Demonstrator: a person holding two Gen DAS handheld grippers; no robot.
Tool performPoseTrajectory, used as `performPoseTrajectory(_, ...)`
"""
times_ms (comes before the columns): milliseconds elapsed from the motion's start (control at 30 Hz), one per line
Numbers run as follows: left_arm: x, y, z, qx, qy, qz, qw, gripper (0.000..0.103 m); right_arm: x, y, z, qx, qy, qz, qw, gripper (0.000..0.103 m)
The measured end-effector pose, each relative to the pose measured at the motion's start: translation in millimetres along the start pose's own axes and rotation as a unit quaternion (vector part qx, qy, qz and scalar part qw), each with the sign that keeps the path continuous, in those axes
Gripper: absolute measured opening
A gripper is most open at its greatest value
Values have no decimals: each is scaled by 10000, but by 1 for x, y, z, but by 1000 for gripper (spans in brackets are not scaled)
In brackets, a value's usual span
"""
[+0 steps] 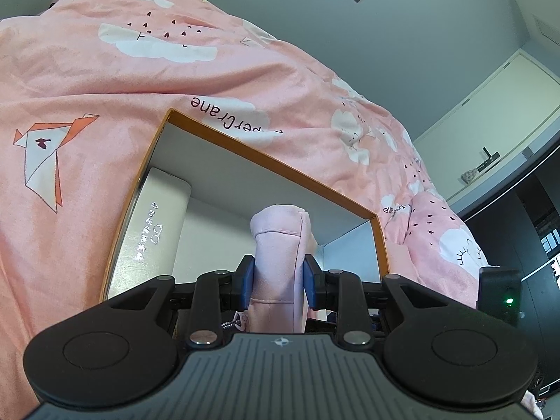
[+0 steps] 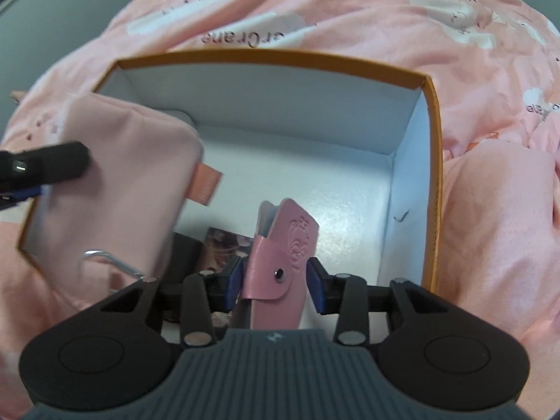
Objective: Organize objects
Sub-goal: 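Carry the pink pouches over the orange box and open the right tool, then lower the pink fabric pouch into the orange box with the left tool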
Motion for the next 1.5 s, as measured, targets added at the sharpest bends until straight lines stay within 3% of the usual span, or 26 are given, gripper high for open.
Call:
performPoseTrajectory(167,0,1,0,7,8,-36,10000,32,3,5,0,170,-34,-256,9995,32)
performPoseTrajectory(400,0,3,-3,19,-19,-134,9999,32,-8,18,-11,542,-101,-196,9983,32)
performPoseTrajectory(567,-3,1,-4,-7,26,-129,9999,32,-24,21,-12,830,153,-37,9964,22)
performPoseTrajectory(733,-12,-4,-4,-12,205,68,9998,32,-42,-2,-9,467,584,110,9971,20)
performPoseTrajectory(800,-17,-7,-4,-10,289,122,9995,32,-42,-9,-7,423,573,49,9974,17)
performPoseTrajectory(933,-28,-13,-1,61,429,266,9987,32,-9,-13,-1,430,32,-74,9990,18)
performPoseTrajectory(1067,-46,-17,1,328,608,668,9954,32,40,-20,6,448,-986,345,9935,19)
performPoseTrajectory(1167,-64,-21,7,546,778,824,9921,32,60,-34,8,279,-1489,658,9863,19)
performPoseTrajectory(1300,-84,-26,14,712,970,852,9891,32,68,-45,20,27,-1798,695,9812,19)
performPoseTrajectory(1500,-107,-26,23,977,1221,822,9843,32,56,-56,36,-241,-1920,758,9782,19)
Point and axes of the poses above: each gripper's, at about its wrist camera, not at the fingertips, and x roughly against the way its jaws point, y to its left, z to its underside, the point moved 1 cm from there along -x, roughly the way its jaws point, and after that the axes turned 7 degrees about y, right-handed, at the moved point
